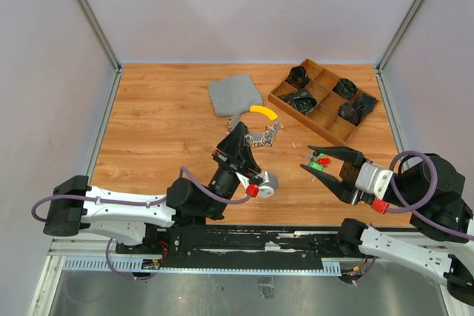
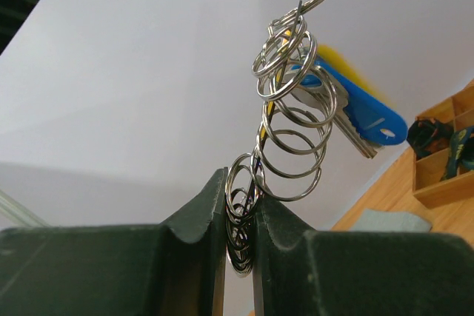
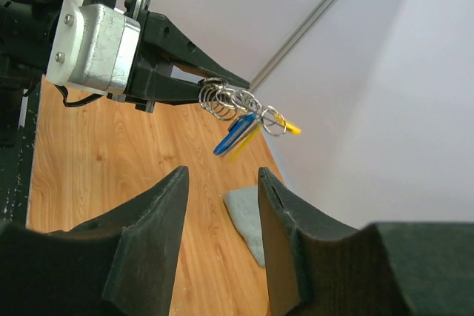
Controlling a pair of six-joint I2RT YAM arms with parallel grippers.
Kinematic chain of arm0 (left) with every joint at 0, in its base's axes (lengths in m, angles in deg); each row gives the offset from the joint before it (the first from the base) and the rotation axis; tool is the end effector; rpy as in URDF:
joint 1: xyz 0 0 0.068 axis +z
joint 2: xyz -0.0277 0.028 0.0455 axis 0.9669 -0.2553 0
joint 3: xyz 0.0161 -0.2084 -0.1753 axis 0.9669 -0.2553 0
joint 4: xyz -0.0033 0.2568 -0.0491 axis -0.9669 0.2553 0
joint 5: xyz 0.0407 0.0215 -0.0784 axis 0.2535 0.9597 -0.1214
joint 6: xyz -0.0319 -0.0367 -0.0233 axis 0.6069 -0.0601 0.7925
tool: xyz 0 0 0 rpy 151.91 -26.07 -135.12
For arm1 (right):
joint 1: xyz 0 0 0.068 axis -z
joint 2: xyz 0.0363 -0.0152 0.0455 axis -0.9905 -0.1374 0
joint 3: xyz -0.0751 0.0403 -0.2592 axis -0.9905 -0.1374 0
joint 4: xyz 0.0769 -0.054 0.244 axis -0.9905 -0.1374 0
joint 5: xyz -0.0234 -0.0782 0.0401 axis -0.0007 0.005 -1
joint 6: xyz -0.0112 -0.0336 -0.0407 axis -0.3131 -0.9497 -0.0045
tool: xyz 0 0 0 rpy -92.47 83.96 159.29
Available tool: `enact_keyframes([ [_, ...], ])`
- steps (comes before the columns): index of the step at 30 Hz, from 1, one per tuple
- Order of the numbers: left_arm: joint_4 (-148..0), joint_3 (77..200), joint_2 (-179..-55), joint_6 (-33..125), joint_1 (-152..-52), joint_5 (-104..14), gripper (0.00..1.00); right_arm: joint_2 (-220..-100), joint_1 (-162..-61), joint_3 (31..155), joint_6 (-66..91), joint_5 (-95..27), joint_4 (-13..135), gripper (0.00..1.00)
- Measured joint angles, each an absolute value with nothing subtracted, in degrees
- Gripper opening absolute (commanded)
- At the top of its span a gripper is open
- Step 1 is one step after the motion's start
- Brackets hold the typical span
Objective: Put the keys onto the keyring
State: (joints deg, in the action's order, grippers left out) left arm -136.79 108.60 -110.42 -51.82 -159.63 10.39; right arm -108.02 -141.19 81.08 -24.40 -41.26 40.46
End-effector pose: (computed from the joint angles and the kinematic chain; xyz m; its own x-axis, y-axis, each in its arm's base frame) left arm 0.0503 -0.2439 0.3631 0.6196 0.6040 -0.5014 -0.0215 0.6515 0.7583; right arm 0.0242 0.0581 0.4547 0.5853 0.0291 -0.8103 -0.7683 0.3394 -0.5427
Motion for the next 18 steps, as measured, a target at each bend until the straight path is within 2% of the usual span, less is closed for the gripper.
enact_keyframes([
  [10, -135.8, 108.9, -111.0, -50.8, -161.7, 6.3, 0.01, -110.1, -141.2, 82.6, -34.5, -47.4, 38.1, 0.37],
  [18, -134.2, 111.4, -112.5, -48.0, -163.1, 6.0, 0.01, -110.2, -141.2, 82.6, -43.7, -49.1, 37.6, 0.36],
])
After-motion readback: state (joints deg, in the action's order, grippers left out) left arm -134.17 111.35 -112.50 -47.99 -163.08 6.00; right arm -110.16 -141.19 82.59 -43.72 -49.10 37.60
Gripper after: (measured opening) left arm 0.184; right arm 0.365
